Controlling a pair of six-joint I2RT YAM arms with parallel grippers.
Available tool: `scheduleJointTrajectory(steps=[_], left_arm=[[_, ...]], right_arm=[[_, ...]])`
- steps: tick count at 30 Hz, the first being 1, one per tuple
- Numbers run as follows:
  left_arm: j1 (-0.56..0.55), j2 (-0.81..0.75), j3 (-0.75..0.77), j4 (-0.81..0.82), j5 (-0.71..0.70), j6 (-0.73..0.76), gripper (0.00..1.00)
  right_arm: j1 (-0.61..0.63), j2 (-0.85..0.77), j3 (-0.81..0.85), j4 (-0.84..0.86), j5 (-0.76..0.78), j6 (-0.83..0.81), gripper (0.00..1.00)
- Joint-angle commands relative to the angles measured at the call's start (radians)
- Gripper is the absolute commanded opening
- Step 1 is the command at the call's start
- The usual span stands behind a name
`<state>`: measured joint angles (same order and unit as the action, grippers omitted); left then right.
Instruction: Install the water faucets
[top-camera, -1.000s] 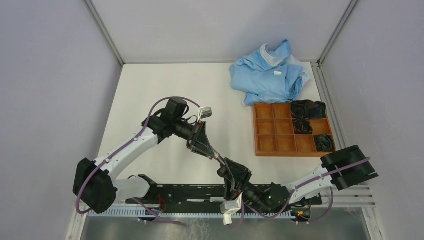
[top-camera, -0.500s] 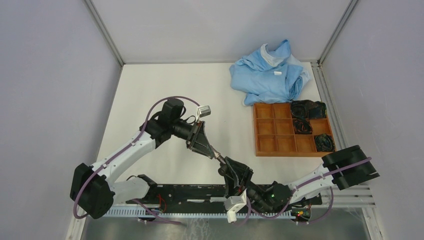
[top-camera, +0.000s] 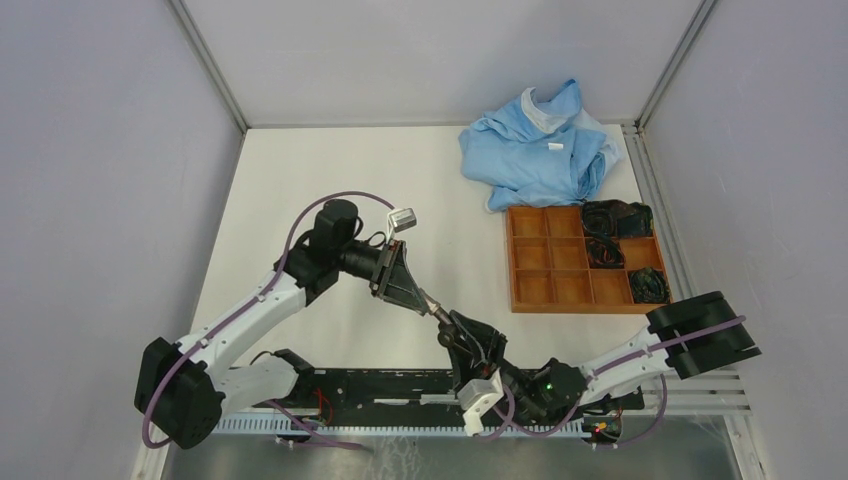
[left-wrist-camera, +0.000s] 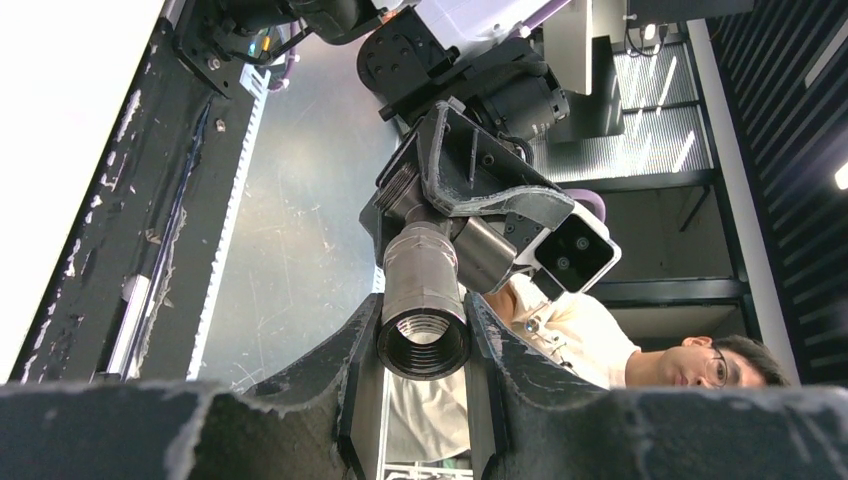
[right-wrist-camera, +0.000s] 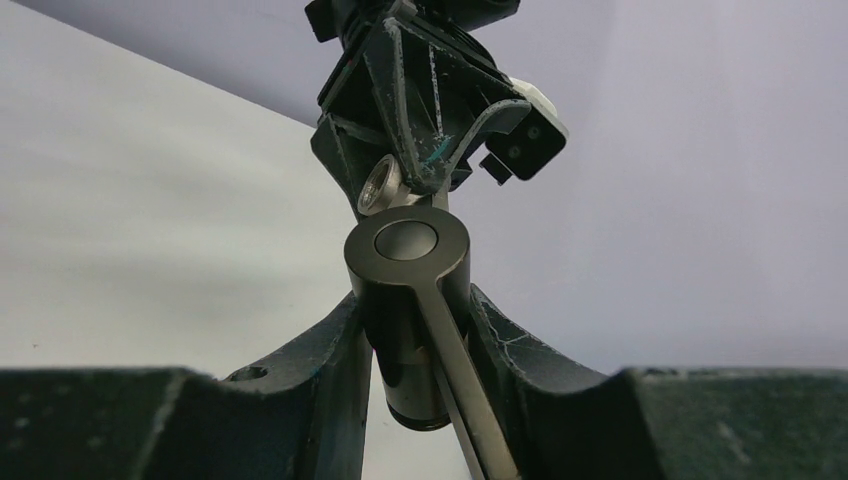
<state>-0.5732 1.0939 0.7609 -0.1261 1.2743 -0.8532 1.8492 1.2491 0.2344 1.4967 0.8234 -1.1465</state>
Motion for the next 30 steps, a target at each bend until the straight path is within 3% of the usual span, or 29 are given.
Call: scheduleJointTrajectory(steps=[1, 7, 26, 30], left_arm=[[-0.016, -0.035, -0.006, 0.123, 0.036, -0.078, 0.02], [-0.019, -0.043, -0.005, 0.19, 0.045, -0.107, 0.02], [-0.024, -0.068, 0.069, 0.15, 0.075, -0.101, 0.02], [-0.024, -0.071, 0.074, 0.156, 0.058, -0.091, 0.02]], right_arm=[[-0.027, -0.046, 0.008, 0.119, -0.056, 0.16, 0.0], [-0.044, -0.067, -0.002, 0.11, -0.076, 0.255, 0.0], [-0.106, -0.035, 0.021, 0.215, -0.122, 0.167, 0.0], [-0.109, -0.031, 0.037, 0.216, -0.136, 0.225, 0.0]])
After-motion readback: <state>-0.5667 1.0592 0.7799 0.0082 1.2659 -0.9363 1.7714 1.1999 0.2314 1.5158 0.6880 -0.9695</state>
